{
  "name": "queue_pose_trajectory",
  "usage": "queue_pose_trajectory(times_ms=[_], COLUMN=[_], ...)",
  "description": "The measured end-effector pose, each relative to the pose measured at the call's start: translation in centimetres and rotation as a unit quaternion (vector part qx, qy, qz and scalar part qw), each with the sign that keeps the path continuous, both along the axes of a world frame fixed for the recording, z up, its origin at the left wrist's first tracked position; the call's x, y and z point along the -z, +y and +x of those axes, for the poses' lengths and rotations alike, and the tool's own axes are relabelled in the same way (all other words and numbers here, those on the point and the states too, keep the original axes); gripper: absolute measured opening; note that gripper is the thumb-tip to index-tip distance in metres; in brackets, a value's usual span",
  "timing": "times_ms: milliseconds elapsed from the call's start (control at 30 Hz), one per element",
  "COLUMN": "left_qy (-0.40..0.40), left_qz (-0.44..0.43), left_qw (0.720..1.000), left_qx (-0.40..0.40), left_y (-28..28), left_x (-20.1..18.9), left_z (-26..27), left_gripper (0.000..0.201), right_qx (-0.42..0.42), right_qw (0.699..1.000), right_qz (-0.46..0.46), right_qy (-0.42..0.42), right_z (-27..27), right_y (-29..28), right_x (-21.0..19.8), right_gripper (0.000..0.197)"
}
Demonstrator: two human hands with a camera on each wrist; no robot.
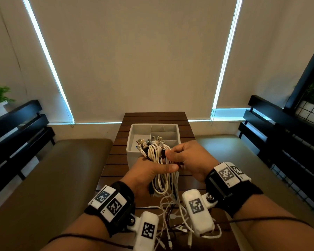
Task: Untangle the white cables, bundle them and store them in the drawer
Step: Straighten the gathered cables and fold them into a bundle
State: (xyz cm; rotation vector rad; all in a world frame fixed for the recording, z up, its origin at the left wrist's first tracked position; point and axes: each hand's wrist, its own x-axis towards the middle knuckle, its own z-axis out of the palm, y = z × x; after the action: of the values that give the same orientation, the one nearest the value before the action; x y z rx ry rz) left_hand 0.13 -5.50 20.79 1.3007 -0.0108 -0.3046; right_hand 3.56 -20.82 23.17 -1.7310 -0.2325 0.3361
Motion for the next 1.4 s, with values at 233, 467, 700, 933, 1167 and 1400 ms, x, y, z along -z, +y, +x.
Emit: queue_pose_trajectory(times_ms=[233, 467, 700, 933, 1167, 1400], left_qy=[-0.024, -0.04, -0.033, -0.004, 0.009, 0.005], left_qz=[0.037, -0.004, -0.105, -0.107, -0.12, -0.126], left_qw=[0.998, 0.994, 0.989, 0.989, 0.99, 0.987], left_qx=[-0.036, -0.097, -0.102, -0.105, -0.069, -0.095], left_y=[-0.3, -0.8, -0.1, 0.2, 0.0, -0.5], left_x=[0.6, 0.3, -1.3, -1.2, -1.1, -0.9], left_z=[-0.1, 0.4, 1.3, 1.5, 1.0, 0.5], left_gripper=[0.033, 0.037, 0.021, 0.04, 0.032, 0.012], right_qx=[0.018, 0.041, -0.112, -0.077, -0.072, -0.149], right_qw=[0.993, 0.987, 0.991, 0.937, 0.919, 0.93], right_qz=[-0.069, -0.005, -0.037, -0.229, -0.284, -0.266], right_qy=[-0.092, -0.154, -0.06, -0.254, -0.264, -0.203], right_z=[-0.2, -0.8, -1.8, -2.1, -2.3, -2.9], right_y=[0.6, 1.0, 0.2, 1.5, 1.2, 1.4], right_x=[0.0, 0.1, 2.0, 2.2, 1.8, 0.7], right_gripper=[0.018, 0.035, 0.057, 0.023, 0.036, 0.024])
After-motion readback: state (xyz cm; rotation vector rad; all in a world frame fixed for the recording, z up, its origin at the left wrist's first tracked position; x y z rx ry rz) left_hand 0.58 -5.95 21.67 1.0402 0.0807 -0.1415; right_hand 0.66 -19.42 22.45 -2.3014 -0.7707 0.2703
